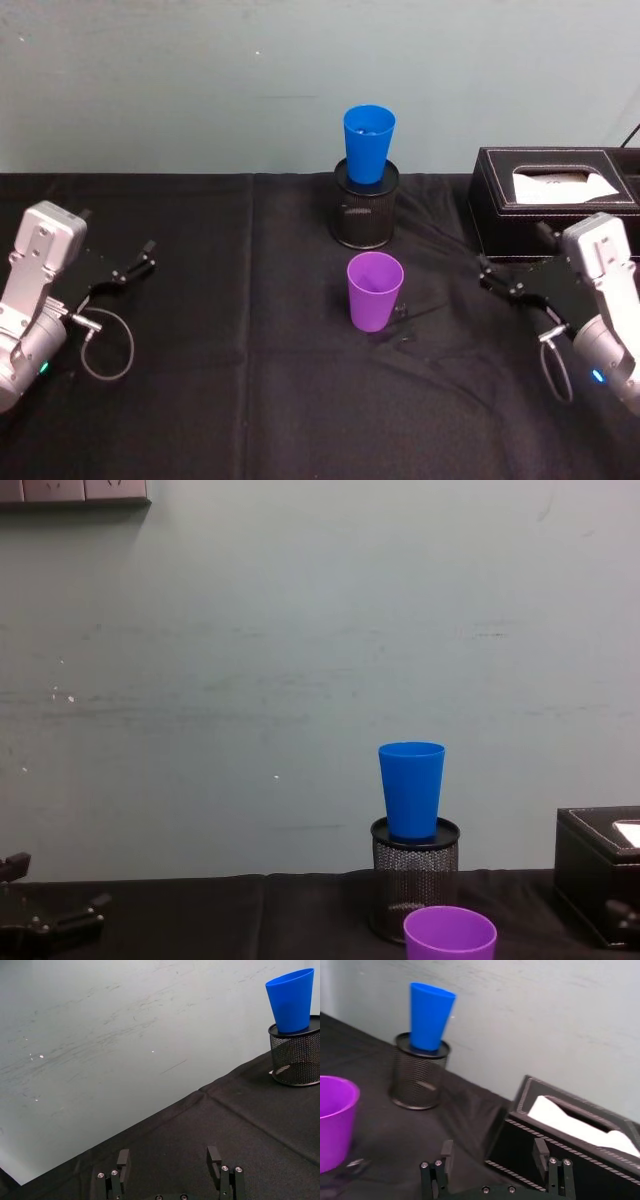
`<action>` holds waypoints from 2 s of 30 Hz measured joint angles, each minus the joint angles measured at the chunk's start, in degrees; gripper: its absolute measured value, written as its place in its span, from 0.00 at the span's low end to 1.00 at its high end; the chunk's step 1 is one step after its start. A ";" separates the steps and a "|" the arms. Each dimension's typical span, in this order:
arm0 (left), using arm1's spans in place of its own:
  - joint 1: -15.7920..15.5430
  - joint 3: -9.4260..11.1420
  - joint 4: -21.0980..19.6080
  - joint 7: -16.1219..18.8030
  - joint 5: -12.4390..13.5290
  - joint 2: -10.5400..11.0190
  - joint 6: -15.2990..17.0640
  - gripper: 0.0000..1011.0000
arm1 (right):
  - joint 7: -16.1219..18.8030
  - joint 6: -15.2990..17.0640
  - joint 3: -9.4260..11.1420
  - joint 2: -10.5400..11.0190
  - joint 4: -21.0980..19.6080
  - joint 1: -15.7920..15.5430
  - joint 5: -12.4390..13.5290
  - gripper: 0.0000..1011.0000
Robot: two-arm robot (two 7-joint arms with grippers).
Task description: Pick up one cup with a gripper and tap it against the other cup.
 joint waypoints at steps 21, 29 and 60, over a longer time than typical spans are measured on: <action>0.00 0.00 0.00 0.00 0.00 0.00 0.00 0.99 | 14.51 1.64 -2.77 -8.23 0.84 -0.57 7.11 0.99; 0.00 0.00 0.00 0.00 0.00 0.00 0.00 0.99 | 16.34 2.00 -2.62 -11.85 4.10 1.53 7.52 0.99; 0.00 0.00 0.00 0.00 0.00 0.00 0.00 0.99 | 18.75 0.73 -1.24 -19.37 11.10 5.30 3.34 0.99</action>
